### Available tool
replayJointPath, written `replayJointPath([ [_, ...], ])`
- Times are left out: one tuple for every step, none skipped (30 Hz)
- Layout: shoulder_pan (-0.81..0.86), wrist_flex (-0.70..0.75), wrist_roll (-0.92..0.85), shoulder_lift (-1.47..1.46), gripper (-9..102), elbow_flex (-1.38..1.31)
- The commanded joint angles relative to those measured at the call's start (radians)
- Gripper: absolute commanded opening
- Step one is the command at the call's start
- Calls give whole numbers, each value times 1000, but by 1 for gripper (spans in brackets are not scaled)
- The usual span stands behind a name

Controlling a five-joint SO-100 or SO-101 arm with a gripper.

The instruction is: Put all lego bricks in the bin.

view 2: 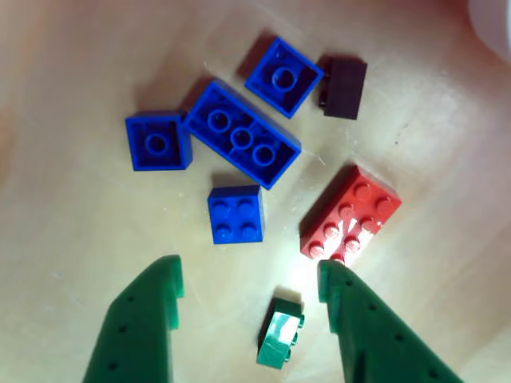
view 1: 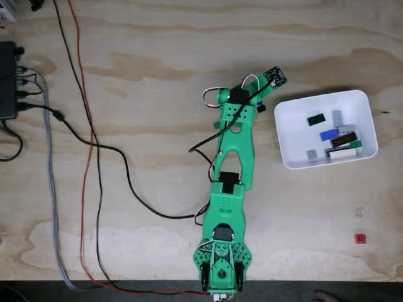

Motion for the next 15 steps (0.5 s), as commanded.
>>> replayJointPath([
  [-29,-34,-3,15,19,-60],
  [-32,-37,-9,2,19,-63],
  [-37,-43,-17,-9,19,-64],
  [-40,-49,-25,-20,19,-64],
  [-43,-58,-34,-31,19,-67],
  [-44,-66,-43,-41,19,-67],
  [-48,-72,-60,-52,18,-69],
  [-51,-81,-67,-60,18,-69],
  [-52,-87,-77,-67,18,-69],
  [-52,-94,-87,-74,17,-69],
  [-54,-103,-91,-80,17,-69],
  [-52,-110,-95,-86,17,-69],
  [-49,-115,-103,-91,17,-69],
  [-44,-121,-107,-95,17,-69],
  [-40,-129,-114,-101,17,-67],
])
